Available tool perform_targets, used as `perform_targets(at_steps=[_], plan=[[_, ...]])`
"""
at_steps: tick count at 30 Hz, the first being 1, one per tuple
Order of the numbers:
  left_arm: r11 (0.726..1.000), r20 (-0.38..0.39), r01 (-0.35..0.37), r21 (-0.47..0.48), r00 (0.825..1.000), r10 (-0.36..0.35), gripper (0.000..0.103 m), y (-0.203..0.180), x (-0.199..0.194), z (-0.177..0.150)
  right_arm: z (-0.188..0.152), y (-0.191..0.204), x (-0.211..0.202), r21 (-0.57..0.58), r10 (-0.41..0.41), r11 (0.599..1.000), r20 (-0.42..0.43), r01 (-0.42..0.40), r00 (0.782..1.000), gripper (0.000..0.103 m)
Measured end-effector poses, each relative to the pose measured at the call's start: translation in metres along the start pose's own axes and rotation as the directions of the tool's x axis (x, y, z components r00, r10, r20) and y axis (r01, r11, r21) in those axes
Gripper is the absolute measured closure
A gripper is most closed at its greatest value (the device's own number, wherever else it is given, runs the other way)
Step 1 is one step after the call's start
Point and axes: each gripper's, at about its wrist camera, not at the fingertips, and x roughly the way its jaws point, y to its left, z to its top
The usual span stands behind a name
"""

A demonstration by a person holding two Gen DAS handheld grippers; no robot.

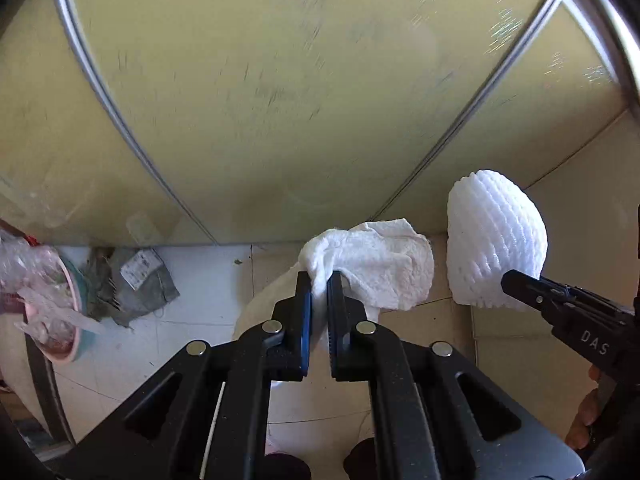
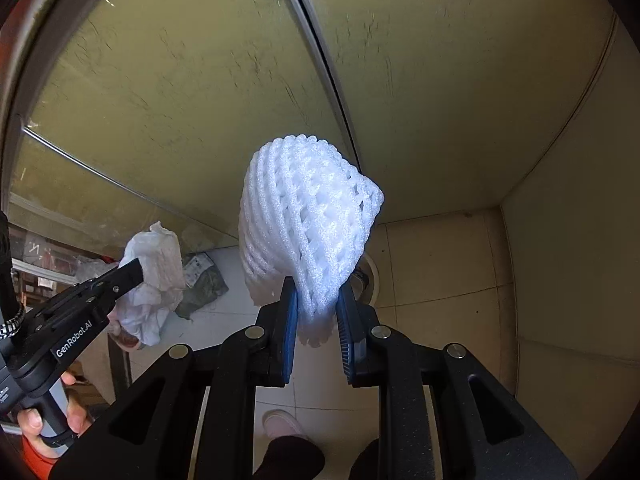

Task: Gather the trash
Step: 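Lift the tissue and foam net off the counter toward the bin with both tools, then open both tools over the floor bin, dropping the tissue and foam net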

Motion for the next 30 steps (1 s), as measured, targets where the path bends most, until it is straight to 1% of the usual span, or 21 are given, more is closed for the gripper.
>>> perform_targets(at_steps=[3,7,9,10,12,15,16,18,20,21,23,25,30], plan=[[0.998,-0.026,-0.006,-0.061,1.000,0.004,0.098,0.021,0.036,-0.016,-0.011,-0.006,0.046,-0.018,-0.021,1.000,-0.028,0.020,0.999,0.086],[0.993,-0.047,-0.007,-0.121,0.999,0.001,0.098,0.047,0.074,-0.033,-0.022,-0.011,0.102,-0.028,-0.016,1.000,-0.074,0.014,0.997,0.086],[0.990,-0.048,-0.011,-0.140,0.999,0.004,0.098,0.057,0.088,-0.039,-0.026,-0.012,0.126,-0.039,-0.016,0.999,-0.089,0.013,0.996,0.085],[0.989,-0.048,-0.012,-0.147,0.999,0.005,0.098,0.060,0.095,-0.042,-0.028,-0.011,0.135,-0.044,-0.013,0.999,-0.099,0.009,0.995,0.083],[0.988,-0.048,-0.014,-0.155,0.999,0.007,0.098,0.067,0.105,-0.046,-0.029,-0.011,0.156,-0.059,0.003,0.998,-0.126,-0.010,0.992,0.082],[0.989,-0.051,-0.020,-0.150,0.999,0.012,0.098,0.070,0.119,-0.051,-0.029,-0.005,0.175,-0.073,0.020,0.997,-0.156,-0.032,0.988,0.080],[0.989,-0.053,-0.022,-0.144,0.998,0.014,0.098,0.069,0.123,-0.052,-0.030,-0.005,0.179,-0.075,0.029,0.996,-0.164,-0.042,0.986,0.079],[0.991,-0.055,-0.021,-0.135,0.998,0.014,0.098,0.069,0.129,-0.053,-0.033,-0.001,0.183,-0.085,0.040,0.995,-0.174,-0.055,0.984,0.073],[0.992,-0.055,-0.015,-0.128,0.998,0.008,0.098,0.067,0.134,-0.052,-0.036,0.000,0.187,-0.097,0.016,0.995,-0.176,-0.033,0.984,0.062],[0.992,-0.053,-0.012,-0.126,0.999,0.005,0.098,0.066,0.136,-0.052,-0.037,-0.001,0.187,-0.103,0.004,0.994,-0.175,-0.022,0.985,0.061],[0.992,-0.054,0.001,-0.123,0.999,-0.007,0.098,0.062,0.140,-0.051,-0.037,0.002,0.184,-0.114,0.007,0.993,-0.178,-0.028,0.984,0.061],[0.993,-0.061,0.014,-0.119,0.998,-0.021,0.097,0.059,0.147,-0.050,-0.040,-0.003,0.178,-0.115,-0.003,0.993,-0.173,-0.017,0.985,0.061],[0.995,-0.100,0.052,-0.083,0.993,-0.061,0.097,0.035,0.167,-0.046,-0.044,-0.011,0.149,-0.092,-0.039,0.995,-0.140,0.026,0.989,0.061]])
